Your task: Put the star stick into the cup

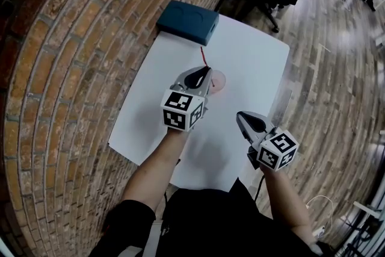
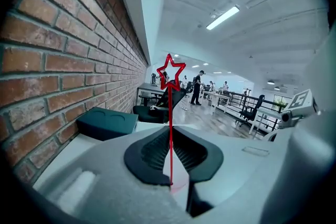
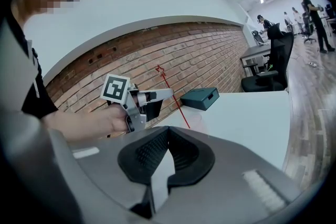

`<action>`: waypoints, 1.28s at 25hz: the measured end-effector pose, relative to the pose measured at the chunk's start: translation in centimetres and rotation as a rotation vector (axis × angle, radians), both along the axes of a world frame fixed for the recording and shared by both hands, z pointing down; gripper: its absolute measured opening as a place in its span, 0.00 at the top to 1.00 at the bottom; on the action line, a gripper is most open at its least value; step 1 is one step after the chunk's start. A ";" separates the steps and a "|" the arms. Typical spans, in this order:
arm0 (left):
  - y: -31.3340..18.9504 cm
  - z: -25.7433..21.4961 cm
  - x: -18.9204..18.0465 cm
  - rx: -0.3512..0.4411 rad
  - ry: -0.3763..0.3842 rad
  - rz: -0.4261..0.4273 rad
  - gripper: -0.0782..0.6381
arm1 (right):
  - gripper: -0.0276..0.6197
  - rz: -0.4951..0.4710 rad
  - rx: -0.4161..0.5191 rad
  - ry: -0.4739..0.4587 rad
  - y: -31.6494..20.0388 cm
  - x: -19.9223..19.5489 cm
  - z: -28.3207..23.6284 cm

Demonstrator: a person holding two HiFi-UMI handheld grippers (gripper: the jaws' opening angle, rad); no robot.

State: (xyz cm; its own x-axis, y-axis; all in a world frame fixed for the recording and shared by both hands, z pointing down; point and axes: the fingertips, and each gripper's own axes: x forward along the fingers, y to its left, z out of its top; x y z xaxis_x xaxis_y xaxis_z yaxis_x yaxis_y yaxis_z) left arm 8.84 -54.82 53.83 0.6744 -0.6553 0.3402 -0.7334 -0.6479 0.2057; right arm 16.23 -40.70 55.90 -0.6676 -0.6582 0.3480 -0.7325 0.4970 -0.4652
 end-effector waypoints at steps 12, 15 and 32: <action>-0.1 4.2 1.2 -0.114 -0.017 0.033 0.86 | 0.96 0.013 -0.006 0.001 0.3 0.5 0.1; -0.4 5.3 1.4 -0.138 -0.044 0.044 0.86 | 0.96 0.019 -0.001 0.003 0.1 0.7 0.1; 0.1 8.1 -0.7 -0.181 -0.203 0.009 0.46 | 0.96 0.025 0.020 0.007 0.8 0.6 -0.9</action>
